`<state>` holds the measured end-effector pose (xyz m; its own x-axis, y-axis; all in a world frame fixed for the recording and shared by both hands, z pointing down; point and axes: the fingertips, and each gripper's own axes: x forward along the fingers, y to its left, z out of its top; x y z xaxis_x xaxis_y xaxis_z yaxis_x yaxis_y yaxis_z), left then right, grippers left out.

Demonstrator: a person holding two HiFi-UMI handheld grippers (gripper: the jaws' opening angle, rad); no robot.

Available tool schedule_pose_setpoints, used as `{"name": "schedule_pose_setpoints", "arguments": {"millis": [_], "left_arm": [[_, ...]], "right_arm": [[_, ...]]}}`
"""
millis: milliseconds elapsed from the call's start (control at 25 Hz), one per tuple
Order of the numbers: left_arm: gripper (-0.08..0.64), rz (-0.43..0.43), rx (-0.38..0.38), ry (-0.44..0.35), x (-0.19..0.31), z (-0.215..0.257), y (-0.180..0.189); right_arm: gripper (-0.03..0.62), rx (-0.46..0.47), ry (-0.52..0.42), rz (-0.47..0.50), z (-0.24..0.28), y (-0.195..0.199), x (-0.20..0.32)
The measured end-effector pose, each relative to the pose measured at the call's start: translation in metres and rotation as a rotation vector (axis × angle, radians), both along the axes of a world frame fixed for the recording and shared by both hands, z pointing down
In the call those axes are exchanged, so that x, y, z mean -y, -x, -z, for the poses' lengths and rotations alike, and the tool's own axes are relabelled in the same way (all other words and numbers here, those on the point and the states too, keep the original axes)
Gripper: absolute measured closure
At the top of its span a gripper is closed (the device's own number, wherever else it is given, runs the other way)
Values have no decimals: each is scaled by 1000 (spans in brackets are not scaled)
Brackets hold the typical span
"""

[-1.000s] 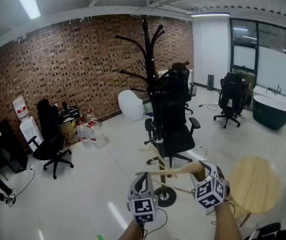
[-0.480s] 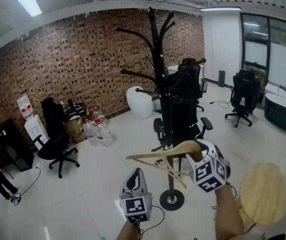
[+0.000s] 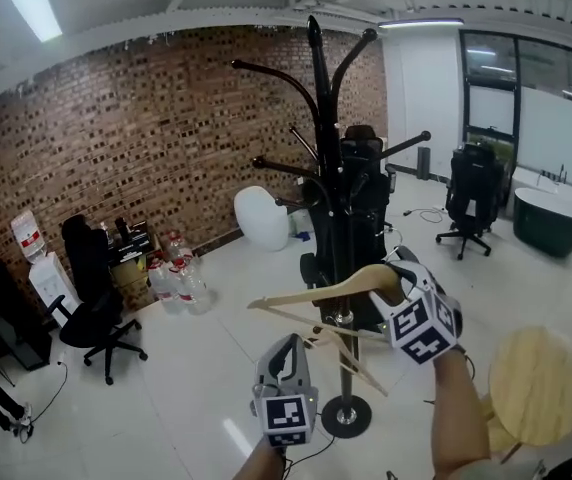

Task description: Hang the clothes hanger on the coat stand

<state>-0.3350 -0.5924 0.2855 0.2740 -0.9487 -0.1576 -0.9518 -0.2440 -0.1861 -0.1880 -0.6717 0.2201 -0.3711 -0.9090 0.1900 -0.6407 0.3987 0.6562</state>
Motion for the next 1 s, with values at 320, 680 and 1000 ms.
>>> {"name": "schedule_pose_setpoints", "arguments": {"millis": [320,680,1000], "left_arm": [[549,7,-12,38,45,-9,9],[549,-1,3,57,62,-4,-14],[549,-16,2,89,76,-18,-41]], "right_arm": [[385,-5,0,13,18,13,41],[385,-24,15,66,26,22,68],[385,-63,53,95,7,21,99]]}}
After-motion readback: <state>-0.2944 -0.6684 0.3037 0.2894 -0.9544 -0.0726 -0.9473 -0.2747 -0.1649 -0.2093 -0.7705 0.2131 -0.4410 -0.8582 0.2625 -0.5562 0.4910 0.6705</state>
